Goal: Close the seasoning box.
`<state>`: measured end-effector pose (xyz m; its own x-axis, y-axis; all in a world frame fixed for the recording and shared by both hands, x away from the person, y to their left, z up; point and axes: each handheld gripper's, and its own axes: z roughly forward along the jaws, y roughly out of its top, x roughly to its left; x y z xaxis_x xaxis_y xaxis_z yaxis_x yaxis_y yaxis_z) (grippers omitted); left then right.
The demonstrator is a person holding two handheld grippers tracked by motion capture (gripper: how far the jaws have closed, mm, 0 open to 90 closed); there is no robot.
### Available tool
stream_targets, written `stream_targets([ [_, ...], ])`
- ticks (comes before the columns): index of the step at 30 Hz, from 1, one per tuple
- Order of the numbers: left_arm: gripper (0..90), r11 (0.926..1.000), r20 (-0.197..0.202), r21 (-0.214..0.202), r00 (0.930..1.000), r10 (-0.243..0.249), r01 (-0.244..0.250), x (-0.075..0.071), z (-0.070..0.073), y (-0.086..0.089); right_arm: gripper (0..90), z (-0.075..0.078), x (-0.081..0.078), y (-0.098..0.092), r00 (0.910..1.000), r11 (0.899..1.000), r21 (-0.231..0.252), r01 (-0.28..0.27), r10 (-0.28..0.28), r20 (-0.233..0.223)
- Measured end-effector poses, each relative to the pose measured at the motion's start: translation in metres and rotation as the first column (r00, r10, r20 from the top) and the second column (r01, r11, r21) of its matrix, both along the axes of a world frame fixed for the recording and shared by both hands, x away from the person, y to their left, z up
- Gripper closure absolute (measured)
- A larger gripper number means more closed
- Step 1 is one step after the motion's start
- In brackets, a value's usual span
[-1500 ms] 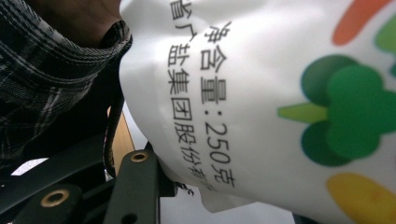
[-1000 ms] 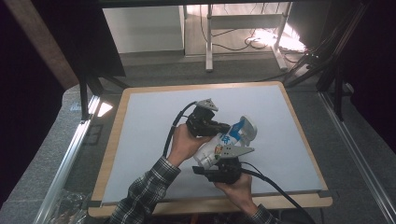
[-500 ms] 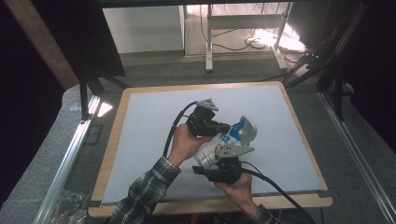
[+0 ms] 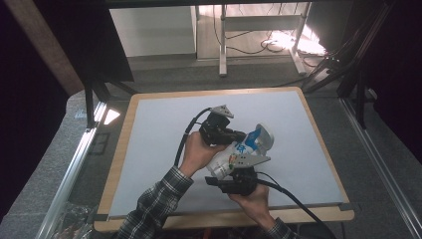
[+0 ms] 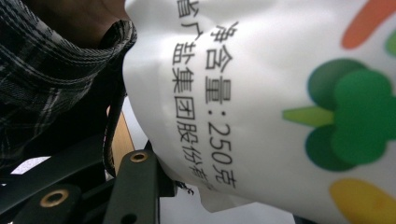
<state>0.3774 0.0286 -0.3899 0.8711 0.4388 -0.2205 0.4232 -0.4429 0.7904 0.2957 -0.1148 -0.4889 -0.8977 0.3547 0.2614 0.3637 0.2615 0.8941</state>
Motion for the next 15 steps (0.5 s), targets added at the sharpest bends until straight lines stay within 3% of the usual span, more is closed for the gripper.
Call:
stream_targets([
  [15, 88.3, 0.9999, 0.006, 0.010, 1.0000, 0.008, -0.008, 0.0004, -0.0003, -0.0007, 56.6, 0.0010, -0.0010, 0.0020, 0.9998, 1.000, -0.015, 0.006, -0.006, 0.019],
])
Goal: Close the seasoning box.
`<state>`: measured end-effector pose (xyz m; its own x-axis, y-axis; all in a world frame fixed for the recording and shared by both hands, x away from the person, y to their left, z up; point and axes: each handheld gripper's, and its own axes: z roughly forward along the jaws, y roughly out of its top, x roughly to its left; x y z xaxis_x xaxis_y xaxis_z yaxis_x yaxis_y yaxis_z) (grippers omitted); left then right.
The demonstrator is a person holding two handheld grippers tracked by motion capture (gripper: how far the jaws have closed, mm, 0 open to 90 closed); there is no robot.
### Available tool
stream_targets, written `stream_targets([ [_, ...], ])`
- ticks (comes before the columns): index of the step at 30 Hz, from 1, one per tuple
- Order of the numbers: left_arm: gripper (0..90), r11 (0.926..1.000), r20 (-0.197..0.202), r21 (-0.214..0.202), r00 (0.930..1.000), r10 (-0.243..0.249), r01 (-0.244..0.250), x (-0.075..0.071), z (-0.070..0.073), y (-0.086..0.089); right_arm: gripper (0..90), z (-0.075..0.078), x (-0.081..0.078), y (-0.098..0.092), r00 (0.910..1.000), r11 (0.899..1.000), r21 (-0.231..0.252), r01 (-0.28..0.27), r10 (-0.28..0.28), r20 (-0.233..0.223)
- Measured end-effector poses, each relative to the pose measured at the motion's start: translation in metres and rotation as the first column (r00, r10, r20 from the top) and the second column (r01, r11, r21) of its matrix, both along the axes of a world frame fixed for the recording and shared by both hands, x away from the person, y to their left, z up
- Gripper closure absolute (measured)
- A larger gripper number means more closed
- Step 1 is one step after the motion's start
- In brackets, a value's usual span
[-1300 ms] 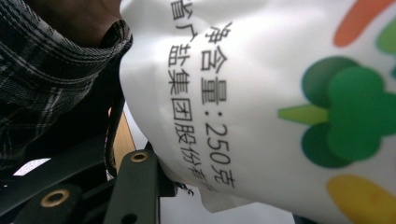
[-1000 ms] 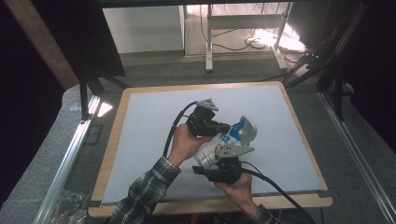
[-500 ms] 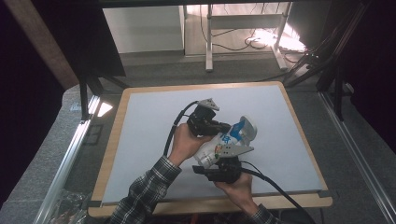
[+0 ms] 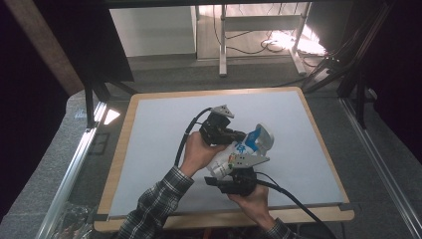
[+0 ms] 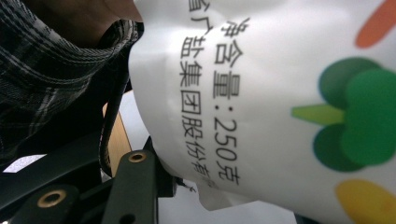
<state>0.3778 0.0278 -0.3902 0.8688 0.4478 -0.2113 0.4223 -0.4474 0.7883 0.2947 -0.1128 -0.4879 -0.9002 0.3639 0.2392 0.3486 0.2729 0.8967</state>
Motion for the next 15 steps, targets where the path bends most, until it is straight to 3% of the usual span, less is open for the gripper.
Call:
stream_targets([
  [15, 88.6, 0.9999, 0.011, -0.010, 0.9999, 0.009, -0.009, -0.0016, 0.0013, -0.0003, 55.6, -0.0004, 0.0000, 0.0008, 0.9999, 1.000, 0.010, -0.007, 0.008, -0.009],
])
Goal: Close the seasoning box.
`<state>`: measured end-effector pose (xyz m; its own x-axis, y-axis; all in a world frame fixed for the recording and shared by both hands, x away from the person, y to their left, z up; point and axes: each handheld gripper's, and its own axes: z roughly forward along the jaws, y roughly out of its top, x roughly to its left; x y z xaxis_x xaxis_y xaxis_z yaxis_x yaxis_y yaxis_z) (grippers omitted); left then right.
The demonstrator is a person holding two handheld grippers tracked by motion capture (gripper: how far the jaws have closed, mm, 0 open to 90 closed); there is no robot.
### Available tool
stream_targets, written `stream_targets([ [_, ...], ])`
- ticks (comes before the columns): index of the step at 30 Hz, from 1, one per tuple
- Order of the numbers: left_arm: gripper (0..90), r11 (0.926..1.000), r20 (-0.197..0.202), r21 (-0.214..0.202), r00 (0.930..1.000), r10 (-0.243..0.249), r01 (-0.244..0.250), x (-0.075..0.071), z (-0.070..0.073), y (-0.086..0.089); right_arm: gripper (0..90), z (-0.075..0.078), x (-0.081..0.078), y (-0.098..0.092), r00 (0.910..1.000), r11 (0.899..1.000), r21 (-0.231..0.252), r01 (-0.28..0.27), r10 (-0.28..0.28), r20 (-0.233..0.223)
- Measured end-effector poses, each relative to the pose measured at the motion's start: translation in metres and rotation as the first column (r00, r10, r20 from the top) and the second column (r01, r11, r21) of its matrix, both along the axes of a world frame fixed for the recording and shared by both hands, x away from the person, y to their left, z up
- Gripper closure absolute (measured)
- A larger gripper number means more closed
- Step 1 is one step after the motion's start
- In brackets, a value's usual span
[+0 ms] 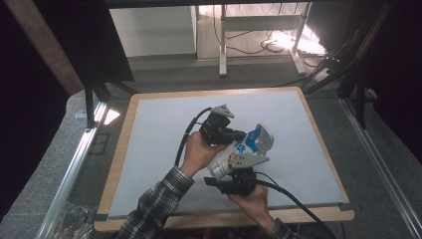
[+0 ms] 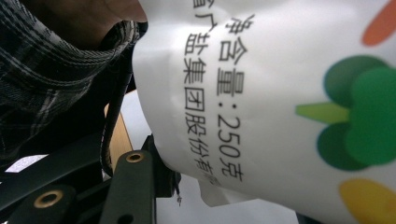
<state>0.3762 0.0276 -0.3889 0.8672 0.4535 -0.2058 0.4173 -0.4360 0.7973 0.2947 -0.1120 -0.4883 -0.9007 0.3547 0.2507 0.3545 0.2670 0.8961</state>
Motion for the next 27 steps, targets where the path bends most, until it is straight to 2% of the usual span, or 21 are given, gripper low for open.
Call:
stream_targets([
  [13, 88.7, 0.9999, 0.015, 0.010, 0.9999, -0.001, 0.001, -0.0010, 0.0014, -0.0001, 56.0, -0.0009, 0.0006, 0.0005, 1.0000, 1.000, 0.008, -0.004, 0.004, -0.005],
  [27, 88.8, 1.0000, 0.015, 0.000, 0.9999, 0.005, -0.005, -0.0014, 0.0018, -0.0023, 59.0, -0.0008, -0.0001, 0.0011, 1.0000, 1.000, 0.005, -0.001, 0.001, 0.004],
])
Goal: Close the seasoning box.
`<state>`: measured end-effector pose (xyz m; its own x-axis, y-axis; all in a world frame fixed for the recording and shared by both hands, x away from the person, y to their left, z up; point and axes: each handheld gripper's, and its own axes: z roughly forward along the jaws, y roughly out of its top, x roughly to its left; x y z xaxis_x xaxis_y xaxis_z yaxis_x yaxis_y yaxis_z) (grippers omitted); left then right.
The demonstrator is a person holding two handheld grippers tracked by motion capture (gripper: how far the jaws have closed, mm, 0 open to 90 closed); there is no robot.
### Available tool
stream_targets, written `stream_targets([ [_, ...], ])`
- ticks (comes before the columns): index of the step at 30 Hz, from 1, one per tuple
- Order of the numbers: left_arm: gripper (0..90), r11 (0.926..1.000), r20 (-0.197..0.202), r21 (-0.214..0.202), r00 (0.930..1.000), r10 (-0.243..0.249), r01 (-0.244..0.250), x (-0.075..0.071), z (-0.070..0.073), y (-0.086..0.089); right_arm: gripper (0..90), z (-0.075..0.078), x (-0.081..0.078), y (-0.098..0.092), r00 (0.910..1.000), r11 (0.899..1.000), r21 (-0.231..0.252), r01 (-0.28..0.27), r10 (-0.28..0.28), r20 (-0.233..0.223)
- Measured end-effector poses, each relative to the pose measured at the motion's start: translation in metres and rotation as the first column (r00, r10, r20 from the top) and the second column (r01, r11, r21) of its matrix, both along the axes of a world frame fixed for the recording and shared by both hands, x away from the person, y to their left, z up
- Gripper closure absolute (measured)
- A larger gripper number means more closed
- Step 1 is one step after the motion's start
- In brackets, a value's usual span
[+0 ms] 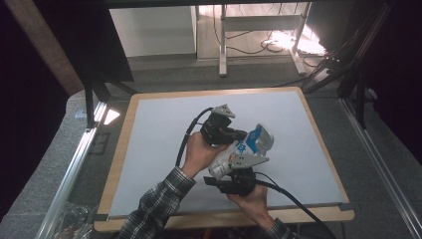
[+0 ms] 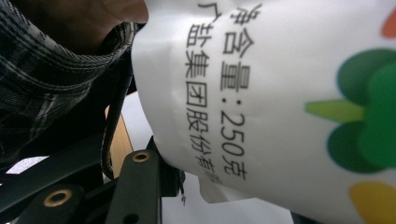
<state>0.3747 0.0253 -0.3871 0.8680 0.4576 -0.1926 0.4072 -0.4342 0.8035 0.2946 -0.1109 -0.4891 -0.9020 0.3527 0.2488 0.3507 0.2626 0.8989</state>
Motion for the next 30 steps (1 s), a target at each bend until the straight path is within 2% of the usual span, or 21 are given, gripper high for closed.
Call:
stream_targets([
  [30, 88.7, 0.9999, -0.018, 0.016, 0.9998, 0.004, -0.004, 0.0026, 0.0013, -0.0021, 59.7, 0.0026, -0.0009, 0.0005, 1.0000, 1.000, -0.003, -0.002, 0.002, 0.007],
])
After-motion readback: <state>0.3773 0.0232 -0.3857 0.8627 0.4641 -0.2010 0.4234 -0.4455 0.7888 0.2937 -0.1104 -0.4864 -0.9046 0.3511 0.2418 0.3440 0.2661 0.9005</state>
